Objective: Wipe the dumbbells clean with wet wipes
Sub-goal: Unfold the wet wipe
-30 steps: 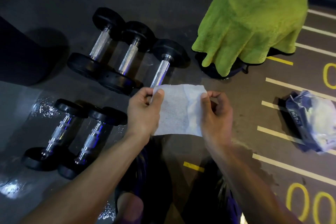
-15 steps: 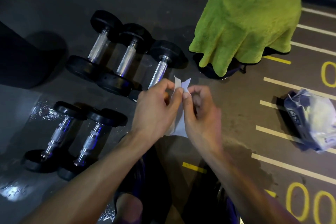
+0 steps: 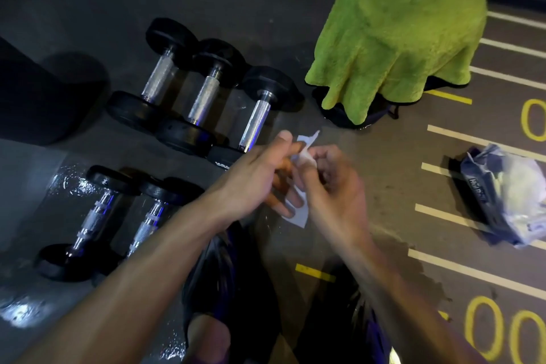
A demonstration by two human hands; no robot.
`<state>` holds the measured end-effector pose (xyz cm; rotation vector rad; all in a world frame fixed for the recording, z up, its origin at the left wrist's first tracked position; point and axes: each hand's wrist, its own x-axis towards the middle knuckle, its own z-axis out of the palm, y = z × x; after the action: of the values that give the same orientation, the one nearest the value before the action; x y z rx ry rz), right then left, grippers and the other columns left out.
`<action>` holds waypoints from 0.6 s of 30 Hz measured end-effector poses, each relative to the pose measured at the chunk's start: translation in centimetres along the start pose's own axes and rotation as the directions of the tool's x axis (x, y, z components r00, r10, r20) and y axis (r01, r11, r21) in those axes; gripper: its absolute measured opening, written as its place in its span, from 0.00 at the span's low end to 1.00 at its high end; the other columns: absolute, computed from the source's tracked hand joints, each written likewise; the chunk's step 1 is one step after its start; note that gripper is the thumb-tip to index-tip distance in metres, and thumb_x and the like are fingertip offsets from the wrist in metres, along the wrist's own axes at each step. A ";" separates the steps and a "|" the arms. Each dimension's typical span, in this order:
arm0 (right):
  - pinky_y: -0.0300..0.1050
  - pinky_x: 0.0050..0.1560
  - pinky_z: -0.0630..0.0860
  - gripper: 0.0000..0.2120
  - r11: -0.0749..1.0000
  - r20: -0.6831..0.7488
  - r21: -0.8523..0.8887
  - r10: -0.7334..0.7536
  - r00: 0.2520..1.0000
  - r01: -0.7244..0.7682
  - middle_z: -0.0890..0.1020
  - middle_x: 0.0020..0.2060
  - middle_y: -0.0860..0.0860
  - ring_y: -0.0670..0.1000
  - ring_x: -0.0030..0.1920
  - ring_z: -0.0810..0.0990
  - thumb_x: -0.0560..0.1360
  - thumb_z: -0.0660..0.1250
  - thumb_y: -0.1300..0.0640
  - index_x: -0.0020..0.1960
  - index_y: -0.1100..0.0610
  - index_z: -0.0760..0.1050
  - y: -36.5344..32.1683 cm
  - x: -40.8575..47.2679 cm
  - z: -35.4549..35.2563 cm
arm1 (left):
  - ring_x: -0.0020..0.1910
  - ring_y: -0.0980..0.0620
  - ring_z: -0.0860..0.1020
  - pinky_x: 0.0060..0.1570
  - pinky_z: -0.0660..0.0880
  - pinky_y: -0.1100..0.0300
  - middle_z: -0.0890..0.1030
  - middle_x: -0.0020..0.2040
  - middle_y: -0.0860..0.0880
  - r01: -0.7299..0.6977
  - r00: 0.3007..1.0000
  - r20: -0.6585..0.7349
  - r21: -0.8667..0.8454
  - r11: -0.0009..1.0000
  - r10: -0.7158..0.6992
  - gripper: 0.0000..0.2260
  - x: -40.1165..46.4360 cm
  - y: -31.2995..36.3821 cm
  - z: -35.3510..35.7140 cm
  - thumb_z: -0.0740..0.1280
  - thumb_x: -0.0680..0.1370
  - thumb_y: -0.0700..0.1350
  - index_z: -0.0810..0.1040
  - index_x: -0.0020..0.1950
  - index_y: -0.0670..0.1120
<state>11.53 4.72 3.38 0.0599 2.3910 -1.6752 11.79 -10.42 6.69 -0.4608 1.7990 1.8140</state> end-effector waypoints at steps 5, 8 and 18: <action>0.43 0.36 0.74 0.07 0.979 0.028 0.197 -0.058 0.998 0.052 0.75 0.32 0.49 0.49 0.33 0.75 0.84 0.65 0.59 0.48 0.60 0.75 0.9 0.4 -1.0 | 0.37 0.47 0.81 0.38 0.79 0.54 0.83 0.40 0.48 -0.110 0.944 -0.320 -0.086 0.990 0.077 0.10 0.9 -2.0 -0.8 0.66 0.84 0.51 0.85 0.55 0.48; 0.37 0.36 0.66 0.07 0.967 0.034 0.253 -0.049 0.998 0.039 0.68 0.31 0.48 0.45 0.33 0.66 0.83 0.65 0.64 0.47 0.66 0.74 1.0 0.5 -1.4 | 0.51 0.46 0.85 0.55 0.78 0.52 0.88 0.54 0.45 0.012 0.989 -0.143 -0.237 0.971 -0.047 0.24 0.8 -2.8 -0.3 0.73 0.76 0.61 0.85 0.58 0.42; 0.48 0.41 0.74 0.19 0.805 0.096 0.569 0.139 0.986 -0.169 0.77 0.42 0.62 0.59 0.42 0.72 0.77 0.73 0.50 0.48 0.68 0.78 0.9 1.6 -1.2 | 0.37 0.62 0.78 0.42 0.75 0.63 0.83 0.39 0.56 -0.405 0.781 -0.252 0.493 0.770 0.572 0.03 0.4 -2.3 -0.2 0.72 0.82 0.48 0.83 0.48 0.54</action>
<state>9.93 6.03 2.59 0.2978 1.6998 -2.2177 12.78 -10.68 4.61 -0.1802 2.7312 1.6489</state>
